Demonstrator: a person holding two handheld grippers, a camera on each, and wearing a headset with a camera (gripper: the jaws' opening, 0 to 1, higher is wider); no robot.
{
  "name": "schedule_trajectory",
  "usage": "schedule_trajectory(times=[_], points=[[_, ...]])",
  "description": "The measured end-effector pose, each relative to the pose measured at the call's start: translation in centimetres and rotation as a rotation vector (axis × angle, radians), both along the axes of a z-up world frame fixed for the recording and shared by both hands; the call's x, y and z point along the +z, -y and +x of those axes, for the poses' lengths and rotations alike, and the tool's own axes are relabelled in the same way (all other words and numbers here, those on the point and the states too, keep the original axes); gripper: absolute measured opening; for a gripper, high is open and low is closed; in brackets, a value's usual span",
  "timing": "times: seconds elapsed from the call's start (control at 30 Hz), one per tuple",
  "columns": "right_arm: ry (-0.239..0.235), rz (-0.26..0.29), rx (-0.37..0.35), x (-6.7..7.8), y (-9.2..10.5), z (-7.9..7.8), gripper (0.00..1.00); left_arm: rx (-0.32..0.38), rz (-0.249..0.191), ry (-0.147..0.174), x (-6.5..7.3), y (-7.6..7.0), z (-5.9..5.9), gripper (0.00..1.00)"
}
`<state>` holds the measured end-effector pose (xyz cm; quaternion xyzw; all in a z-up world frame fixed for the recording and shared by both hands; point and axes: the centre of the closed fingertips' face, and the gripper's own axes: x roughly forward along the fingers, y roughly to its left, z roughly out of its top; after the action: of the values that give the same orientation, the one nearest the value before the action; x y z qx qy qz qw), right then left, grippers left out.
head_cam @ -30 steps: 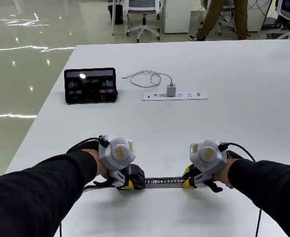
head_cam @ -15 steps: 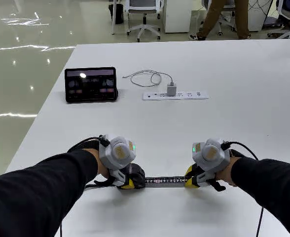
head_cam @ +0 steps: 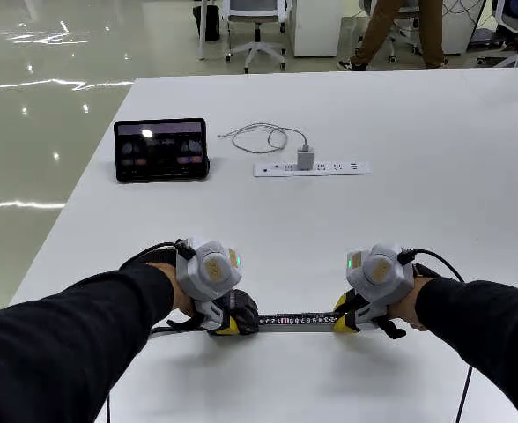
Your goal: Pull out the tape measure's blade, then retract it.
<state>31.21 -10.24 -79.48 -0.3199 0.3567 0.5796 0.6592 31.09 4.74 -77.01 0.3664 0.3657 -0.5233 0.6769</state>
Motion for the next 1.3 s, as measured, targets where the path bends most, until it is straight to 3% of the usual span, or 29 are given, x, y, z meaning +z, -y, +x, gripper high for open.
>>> schedule_trajectory(times=[1.3], points=[[-0.012,-0.047,-0.02,0.1,3.7,-0.3,0.1,-0.007,-0.005,-0.003,0.0,0.0,-0.1,0.33]])
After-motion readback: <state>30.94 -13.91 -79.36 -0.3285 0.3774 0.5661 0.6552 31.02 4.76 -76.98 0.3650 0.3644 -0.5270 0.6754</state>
